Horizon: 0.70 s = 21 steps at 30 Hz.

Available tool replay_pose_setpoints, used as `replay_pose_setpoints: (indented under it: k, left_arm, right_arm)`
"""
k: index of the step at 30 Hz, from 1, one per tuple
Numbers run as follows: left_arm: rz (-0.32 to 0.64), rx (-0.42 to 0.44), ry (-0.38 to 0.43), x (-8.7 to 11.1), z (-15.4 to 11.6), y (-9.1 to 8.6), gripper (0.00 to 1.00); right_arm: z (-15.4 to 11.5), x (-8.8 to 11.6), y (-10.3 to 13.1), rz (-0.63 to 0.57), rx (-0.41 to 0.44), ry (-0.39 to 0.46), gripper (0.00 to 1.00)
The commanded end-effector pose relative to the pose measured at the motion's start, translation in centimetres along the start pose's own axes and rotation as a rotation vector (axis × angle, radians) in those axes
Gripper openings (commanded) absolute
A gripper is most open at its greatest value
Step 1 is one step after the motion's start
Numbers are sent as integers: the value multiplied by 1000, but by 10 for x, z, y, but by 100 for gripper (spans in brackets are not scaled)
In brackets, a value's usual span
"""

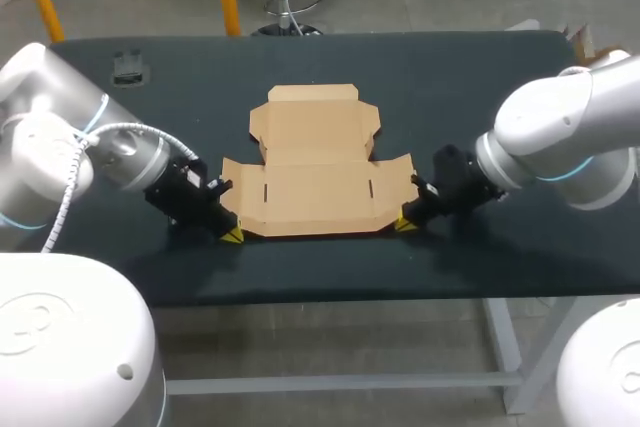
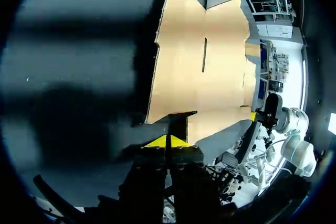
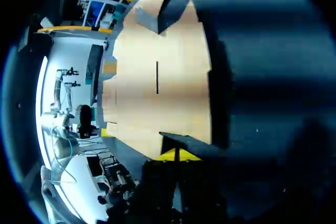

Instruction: Assemble the packaging by folding the flat box into shape, placing the metal phone stand inside, and closing the box properly

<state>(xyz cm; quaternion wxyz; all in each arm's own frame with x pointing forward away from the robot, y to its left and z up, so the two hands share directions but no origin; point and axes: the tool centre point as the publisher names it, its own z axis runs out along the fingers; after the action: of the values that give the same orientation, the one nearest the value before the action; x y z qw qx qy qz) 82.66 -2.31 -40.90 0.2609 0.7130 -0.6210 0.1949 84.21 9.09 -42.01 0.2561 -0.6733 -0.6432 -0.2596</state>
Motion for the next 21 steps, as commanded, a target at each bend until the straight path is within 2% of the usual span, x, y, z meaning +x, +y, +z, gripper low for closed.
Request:
replay_pose_setpoints:
  k: [1,11,21]
  left_arm:
    - [-3,1,-25,6,0,-2,0]
    - [18,3,-70,15,-2,-7,0]
    - [62,7,-107,24,-2,-1,0]
  right_arm:
    - [-1,1,1,-2,7,-1,0]
    - [-1,4,3,-10,17,-15,0]
    - [0,11,4,-26,24,-36,0]
